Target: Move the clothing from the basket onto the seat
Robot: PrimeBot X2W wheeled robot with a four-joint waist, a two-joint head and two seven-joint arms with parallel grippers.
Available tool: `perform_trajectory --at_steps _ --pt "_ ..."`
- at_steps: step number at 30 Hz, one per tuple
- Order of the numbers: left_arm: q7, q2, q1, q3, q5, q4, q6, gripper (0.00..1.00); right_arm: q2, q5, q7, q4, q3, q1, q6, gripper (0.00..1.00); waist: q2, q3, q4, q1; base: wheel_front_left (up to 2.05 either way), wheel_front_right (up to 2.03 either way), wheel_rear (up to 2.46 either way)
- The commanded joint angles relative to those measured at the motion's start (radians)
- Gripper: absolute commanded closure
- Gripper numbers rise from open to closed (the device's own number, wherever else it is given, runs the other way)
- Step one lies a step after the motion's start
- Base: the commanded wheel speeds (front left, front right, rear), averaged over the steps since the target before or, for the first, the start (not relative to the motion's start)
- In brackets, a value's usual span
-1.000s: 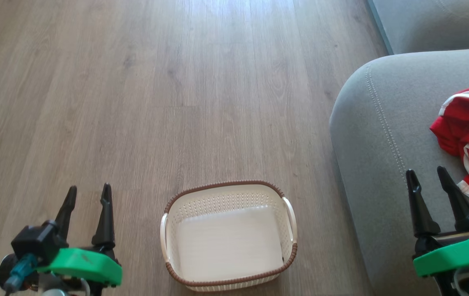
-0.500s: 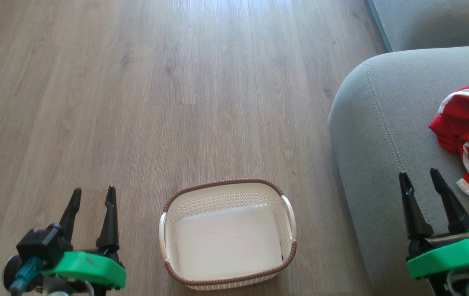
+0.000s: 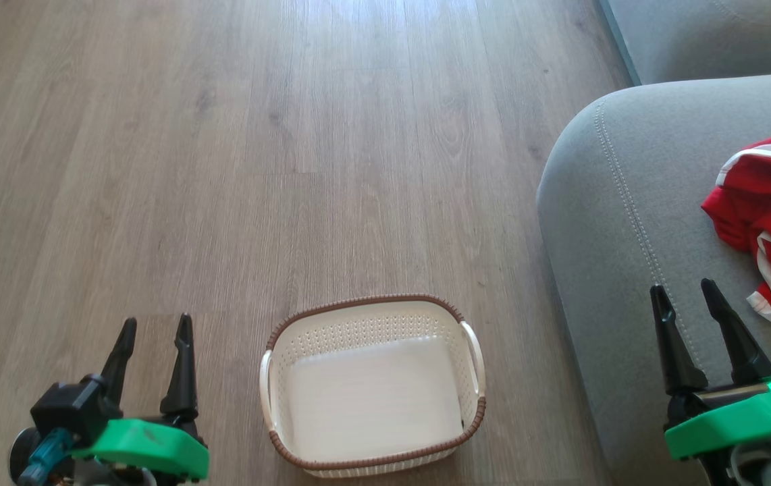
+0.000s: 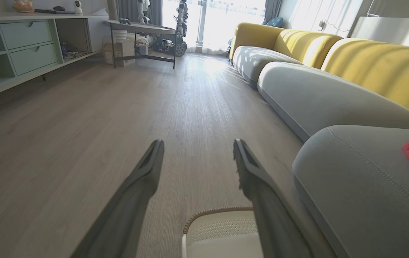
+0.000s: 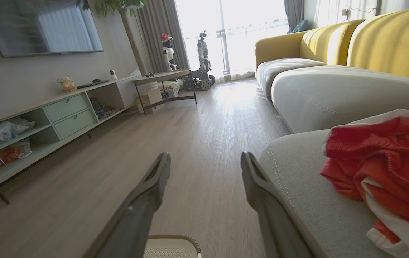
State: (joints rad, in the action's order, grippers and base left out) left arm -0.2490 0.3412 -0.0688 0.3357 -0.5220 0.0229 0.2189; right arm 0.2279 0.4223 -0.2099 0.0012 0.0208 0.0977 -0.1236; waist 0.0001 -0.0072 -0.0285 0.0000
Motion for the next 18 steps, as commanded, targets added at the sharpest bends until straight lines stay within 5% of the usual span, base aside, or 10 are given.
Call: perform_trajectory --at_steps 1,14,15,18 --pt "-0.013 0.01 0.042 -0.055 0.006 -0.027 -0.004 0.0 0.017 -0.001 0.002 -0.028 0.019 -0.022 -0.007 0.0 -0.0001 0.0 0.0 0.0 0.0 0.0 0.0" --pt "-0.013 0.01 0.044 -0.055 0.008 -0.023 -0.017 0.0 0.012 0.003 0.002 -0.027 0.022 -0.023 -0.007 0.0 -0.0001 -0.001 -0.002 0.0 0.0 0.0 0.0" --pt "0.001 -0.004 0.0 -0.012 0.0 0.006 -0.015 1.0 -0.003 0.002 0.007 0.004 0.005 0.0 0.0 1.0 -0.0001 -0.001 -0.002 0.0 0.0 0.0 0.0" --pt "0.003 -0.018 -0.011 0.005 -0.001 0.051 -0.016 1.0 -0.01 0.002 0.008 0.055 0.019 0.006 0.001 1.0 -0.0001 -0.001 -0.002 0.0 0.0 0.0 0.0"
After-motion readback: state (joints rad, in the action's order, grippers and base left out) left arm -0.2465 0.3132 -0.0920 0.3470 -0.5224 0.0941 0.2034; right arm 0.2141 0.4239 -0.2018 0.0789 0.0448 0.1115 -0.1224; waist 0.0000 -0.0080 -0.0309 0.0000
